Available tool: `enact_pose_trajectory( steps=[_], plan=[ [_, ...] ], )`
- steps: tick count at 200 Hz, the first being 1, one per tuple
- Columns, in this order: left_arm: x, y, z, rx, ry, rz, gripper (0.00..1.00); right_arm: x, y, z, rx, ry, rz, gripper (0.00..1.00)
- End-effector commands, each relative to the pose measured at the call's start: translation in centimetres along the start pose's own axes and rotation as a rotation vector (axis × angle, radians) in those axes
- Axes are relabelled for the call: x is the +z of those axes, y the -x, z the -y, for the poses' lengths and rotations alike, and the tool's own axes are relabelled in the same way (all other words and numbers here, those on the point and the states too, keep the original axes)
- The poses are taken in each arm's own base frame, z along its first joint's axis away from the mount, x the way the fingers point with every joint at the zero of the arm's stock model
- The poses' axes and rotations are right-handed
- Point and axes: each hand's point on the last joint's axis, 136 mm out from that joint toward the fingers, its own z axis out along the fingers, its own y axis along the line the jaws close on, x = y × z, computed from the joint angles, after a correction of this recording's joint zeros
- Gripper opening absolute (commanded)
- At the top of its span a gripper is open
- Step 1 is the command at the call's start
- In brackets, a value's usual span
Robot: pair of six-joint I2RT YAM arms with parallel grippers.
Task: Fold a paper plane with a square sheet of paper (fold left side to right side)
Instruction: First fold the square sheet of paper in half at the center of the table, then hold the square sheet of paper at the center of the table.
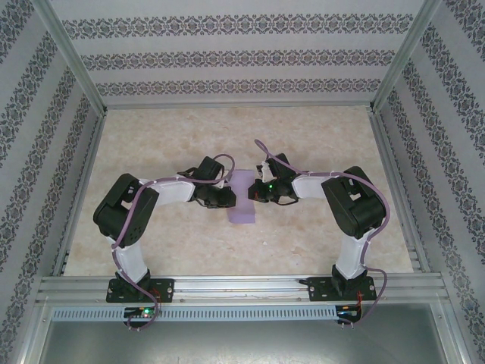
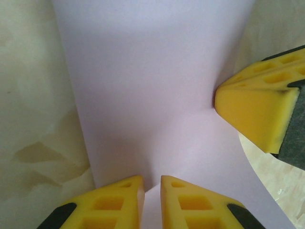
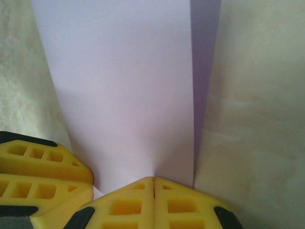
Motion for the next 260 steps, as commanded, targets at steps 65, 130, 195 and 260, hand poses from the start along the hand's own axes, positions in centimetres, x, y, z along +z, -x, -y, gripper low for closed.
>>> enact_pose_trajectory(
  steps=[65,130,195,260],
  plan=[
    [-1.3,-1.3,-3.5,-0.061,0.055,0.021,0.16,0.9,-3.8,5.0,0.055,-0.197,-0.105,0.0],
    [-4.7,0.8,-1.2,-0.017,-0.022,0.132,0.13,0.7,-3.4,4.3,0.048,-0.182,-0.093,0.0],
    [-3.7,1.9,2.0,-0.041,-0.218,0.147,0.11,0.9,-3.6,4.1,0.045,-0.184,-0.099,0.0],
    [-1.2,1.2,2.1,-0.04,-0.226,0.087,0.11,1.1,-3.6,4.2,0.042,-0.191,-0.106,0.0]
  ],
)
